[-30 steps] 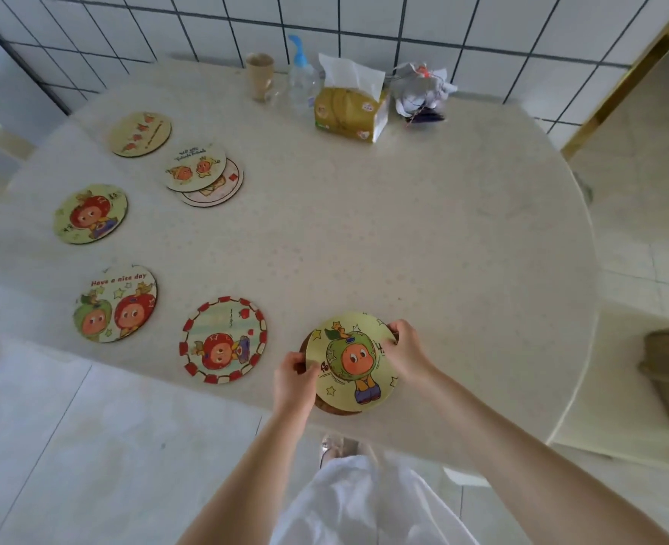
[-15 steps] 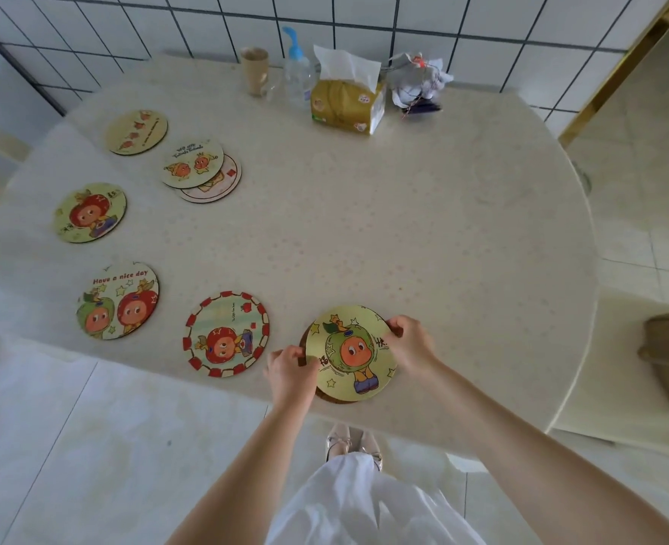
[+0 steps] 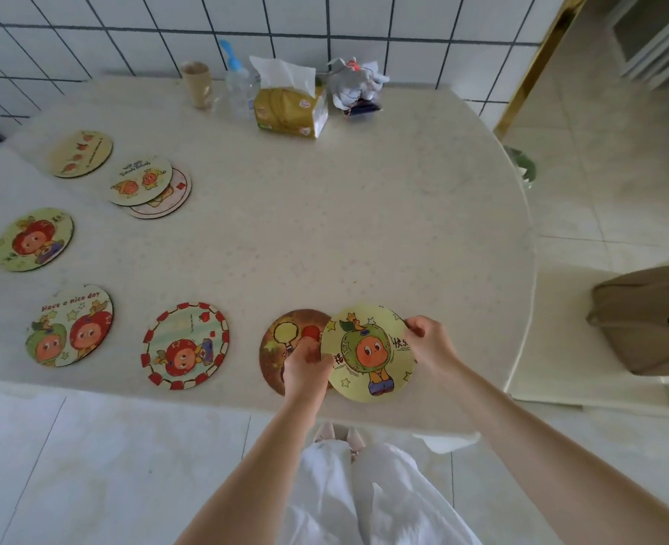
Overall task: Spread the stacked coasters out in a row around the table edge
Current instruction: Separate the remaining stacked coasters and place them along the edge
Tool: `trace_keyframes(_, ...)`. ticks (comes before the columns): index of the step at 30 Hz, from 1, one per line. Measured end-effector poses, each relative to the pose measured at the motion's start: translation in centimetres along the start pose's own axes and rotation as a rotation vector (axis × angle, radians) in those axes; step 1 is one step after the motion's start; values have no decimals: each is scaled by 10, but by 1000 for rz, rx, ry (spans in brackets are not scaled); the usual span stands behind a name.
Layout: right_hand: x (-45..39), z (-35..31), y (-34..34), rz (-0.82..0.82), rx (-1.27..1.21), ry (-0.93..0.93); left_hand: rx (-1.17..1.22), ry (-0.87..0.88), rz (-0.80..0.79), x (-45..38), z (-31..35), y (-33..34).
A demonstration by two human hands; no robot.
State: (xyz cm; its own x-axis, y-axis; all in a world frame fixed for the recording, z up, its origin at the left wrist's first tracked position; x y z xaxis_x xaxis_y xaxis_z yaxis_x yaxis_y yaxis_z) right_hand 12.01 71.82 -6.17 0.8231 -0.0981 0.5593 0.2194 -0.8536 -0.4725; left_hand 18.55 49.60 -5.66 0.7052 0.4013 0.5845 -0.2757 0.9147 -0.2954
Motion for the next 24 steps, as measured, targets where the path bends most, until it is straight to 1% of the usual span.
trace_keyframes(4, 4, 32, -33, 65, 30, 61, -22, -57, -128, 13, -7, 41)
trace_keyframes(7, 7, 51, -52, 98, 43, 103, -21, -94, -162, 18, -15, 64)
trace_keyframes(12, 9, 70, -67, 117, 62, 145, -43, -113, -172, 23, -19, 85)
trace_keyframes(16, 5, 78, -68, 113, 100, 155, -100, -88, -176, 25, -19, 92)
trace_keyframes(24, -1, 66, -71, 97, 266, 98, -231, -22, -178, 26, -16, 87)
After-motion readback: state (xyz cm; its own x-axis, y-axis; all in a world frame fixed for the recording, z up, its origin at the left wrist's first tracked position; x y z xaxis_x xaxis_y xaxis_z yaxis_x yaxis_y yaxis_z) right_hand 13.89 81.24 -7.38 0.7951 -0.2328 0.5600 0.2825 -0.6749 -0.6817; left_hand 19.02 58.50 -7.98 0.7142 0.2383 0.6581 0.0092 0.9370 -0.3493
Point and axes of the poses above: each hand's wrist, its own x-axis away from the middle knuckle, its own y-axis out of the palm, z = x × y, the point moved 6 cm from there along -x, towards the middle knuckle, and after that the axes turned 6 degrees about x, right-handed, at the moved point
